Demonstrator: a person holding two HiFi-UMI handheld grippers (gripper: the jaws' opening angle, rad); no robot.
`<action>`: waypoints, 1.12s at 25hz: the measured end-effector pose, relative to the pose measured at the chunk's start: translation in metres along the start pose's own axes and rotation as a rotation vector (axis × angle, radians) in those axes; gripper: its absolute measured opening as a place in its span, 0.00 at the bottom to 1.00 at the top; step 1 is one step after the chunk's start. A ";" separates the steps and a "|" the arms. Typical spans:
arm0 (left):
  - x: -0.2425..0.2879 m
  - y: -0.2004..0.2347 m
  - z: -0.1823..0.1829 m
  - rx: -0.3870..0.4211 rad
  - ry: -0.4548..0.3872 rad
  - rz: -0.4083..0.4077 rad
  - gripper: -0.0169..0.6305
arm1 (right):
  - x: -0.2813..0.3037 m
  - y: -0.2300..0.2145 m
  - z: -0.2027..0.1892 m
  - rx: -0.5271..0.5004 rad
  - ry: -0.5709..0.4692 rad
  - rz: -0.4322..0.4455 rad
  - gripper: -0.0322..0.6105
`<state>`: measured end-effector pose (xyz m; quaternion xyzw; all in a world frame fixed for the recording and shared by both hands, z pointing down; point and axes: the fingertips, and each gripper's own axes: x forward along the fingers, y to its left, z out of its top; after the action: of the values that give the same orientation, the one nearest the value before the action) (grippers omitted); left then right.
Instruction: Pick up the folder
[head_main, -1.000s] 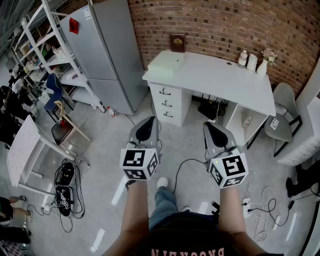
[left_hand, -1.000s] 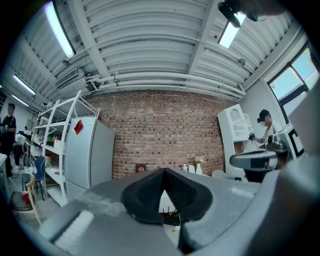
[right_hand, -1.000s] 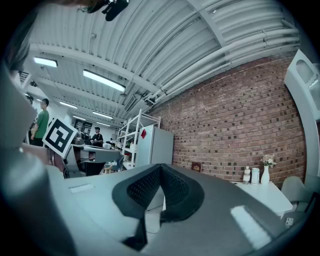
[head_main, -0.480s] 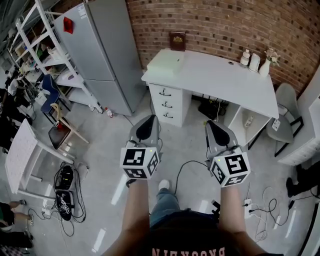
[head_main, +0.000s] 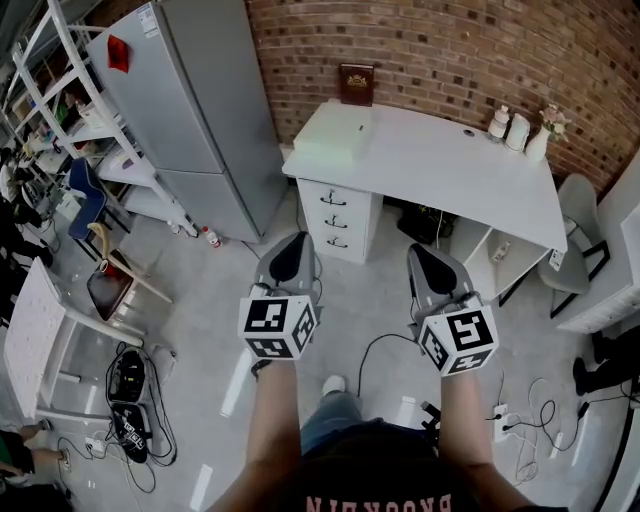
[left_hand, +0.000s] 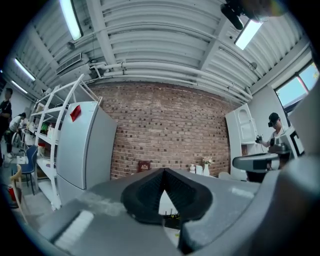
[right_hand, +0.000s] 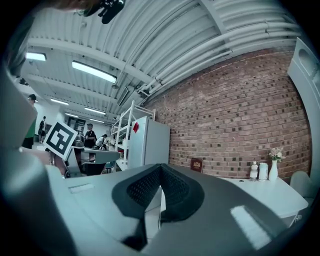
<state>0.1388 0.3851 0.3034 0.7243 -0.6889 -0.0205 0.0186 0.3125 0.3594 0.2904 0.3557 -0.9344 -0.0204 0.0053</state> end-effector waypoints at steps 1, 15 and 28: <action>0.006 0.009 -0.002 -0.011 0.002 -0.002 0.02 | 0.010 0.000 -0.001 0.002 0.006 -0.004 0.05; 0.073 0.113 -0.008 -0.041 0.032 -0.053 0.02 | 0.127 0.021 -0.010 0.051 0.024 -0.041 0.05; 0.113 0.161 -0.016 -0.055 0.035 -0.030 0.02 | 0.192 -0.001 -0.016 0.062 0.023 -0.038 0.05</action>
<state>-0.0149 0.2643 0.3280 0.7339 -0.6769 -0.0270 0.0502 0.1701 0.2305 0.3058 0.3737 -0.9275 0.0125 0.0044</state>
